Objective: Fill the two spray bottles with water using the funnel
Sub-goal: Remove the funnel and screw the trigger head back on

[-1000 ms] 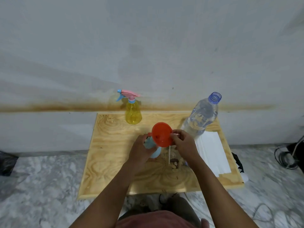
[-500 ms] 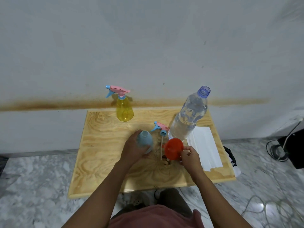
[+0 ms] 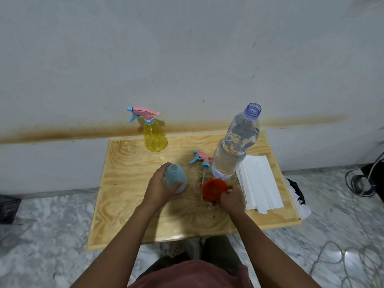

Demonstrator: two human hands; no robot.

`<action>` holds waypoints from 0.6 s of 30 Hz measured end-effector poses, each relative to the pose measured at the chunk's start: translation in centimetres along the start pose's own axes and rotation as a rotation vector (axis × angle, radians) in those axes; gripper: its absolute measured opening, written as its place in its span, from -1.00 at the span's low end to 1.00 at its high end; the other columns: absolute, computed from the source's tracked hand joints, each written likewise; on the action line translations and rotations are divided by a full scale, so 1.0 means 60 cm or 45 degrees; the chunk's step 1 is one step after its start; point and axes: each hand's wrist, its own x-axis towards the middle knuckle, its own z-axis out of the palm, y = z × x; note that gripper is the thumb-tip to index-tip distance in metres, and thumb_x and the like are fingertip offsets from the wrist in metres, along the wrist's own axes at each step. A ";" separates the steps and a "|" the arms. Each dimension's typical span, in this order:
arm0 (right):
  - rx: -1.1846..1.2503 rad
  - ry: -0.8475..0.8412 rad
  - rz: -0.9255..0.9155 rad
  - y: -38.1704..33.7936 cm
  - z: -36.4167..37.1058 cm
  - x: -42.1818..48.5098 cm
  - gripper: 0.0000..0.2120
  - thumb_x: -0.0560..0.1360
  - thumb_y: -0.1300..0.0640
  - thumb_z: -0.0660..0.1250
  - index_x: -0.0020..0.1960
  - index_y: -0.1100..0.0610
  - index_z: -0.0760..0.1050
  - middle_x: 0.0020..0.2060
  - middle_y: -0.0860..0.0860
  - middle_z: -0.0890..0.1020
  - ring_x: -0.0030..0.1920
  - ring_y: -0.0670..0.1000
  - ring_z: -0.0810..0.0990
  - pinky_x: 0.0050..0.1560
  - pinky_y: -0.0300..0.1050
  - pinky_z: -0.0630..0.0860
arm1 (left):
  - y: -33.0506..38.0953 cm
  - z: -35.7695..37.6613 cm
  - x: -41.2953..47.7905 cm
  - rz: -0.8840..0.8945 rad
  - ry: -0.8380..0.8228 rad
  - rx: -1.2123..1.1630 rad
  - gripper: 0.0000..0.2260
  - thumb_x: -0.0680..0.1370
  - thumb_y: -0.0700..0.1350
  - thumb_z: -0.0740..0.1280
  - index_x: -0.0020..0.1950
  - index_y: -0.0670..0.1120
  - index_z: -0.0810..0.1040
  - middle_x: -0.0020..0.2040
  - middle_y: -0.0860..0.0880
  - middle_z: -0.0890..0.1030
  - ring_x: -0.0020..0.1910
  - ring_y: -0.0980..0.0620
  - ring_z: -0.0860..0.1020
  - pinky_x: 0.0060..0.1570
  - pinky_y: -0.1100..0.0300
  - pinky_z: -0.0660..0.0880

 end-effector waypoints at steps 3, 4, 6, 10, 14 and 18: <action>-0.138 -0.049 -0.103 -0.002 0.001 0.002 -0.69 0.55 0.22 0.27 0.29 0.15 0.46 0.13 0.09 0.62 0.05 0.05 0.57 0.04 -0.08 0.51 | 0.005 -0.002 -0.004 0.010 -0.011 -0.033 -0.43 0.40 -0.23 0.55 0.37 -0.10 0.45 0.19 0.03 0.52 -0.02 0.21 0.48 -0.19 0.62 0.38; -0.158 -0.078 -0.141 -0.003 0.002 0.003 -0.71 0.54 0.22 0.26 0.26 0.14 0.48 0.11 0.09 0.63 0.02 0.03 0.57 0.03 -0.09 0.51 | 0.006 -0.003 -0.006 0.015 -0.020 -0.038 -0.43 0.40 -0.24 0.55 0.37 -0.10 0.45 0.18 0.02 0.52 -0.03 0.23 0.48 -0.20 0.61 0.39; -0.188 -0.129 -0.193 -0.010 0.002 0.001 -0.72 0.55 0.21 0.26 0.24 0.13 0.51 0.10 0.08 0.64 0.00 0.00 0.56 0.04 -0.11 0.52 | 0.007 -0.004 -0.007 0.015 -0.030 -0.049 -0.44 0.41 -0.25 0.54 0.36 -0.10 0.45 0.18 0.00 0.52 -0.03 0.27 0.48 -0.22 0.61 0.39; -0.258 -0.224 -0.260 -0.021 -0.001 -0.003 -0.65 0.54 0.16 0.27 0.32 0.11 0.48 0.15 0.07 0.63 0.14 0.06 0.59 0.18 -0.01 0.55 | 0.007 -0.006 -0.008 0.018 -0.026 -0.045 -0.45 0.41 -0.25 0.54 0.35 -0.08 0.45 0.21 -0.02 0.53 -0.01 0.28 0.48 -0.22 0.61 0.39; -0.378 -0.235 -0.342 -0.033 -0.013 -0.012 -0.61 0.53 0.08 0.30 0.36 0.04 0.45 0.19 0.03 0.61 0.16 0.06 0.58 0.18 -0.02 0.53 | 0.005 -0.008 -0.007 0.010 -0.037 -0.060 -0.44 0.40 -0.24 0.55 0.35 -0.06 0.45 0.19 0.04 0.52 0.01 0.21 0.49 -0.20 0.59 0.40; -0.463 -0.152 -0.506 -0.062 -0.033 -0.029 -0.62 0.54 -0.03 0.24 0.35 -0.05 0.45 0.21 -0.04 0.60 0.15 0.00 0.57 0.14 -0.03 0.54 | 0.001 -0.011 -0.002 0.026 -0.052 -0.043 -0.45 0.40 -0.18 0.55 0.32 0.05 0.44 0.19 0.10 0.52 0.13 0.10 0.47 -0.16 0.51 0.36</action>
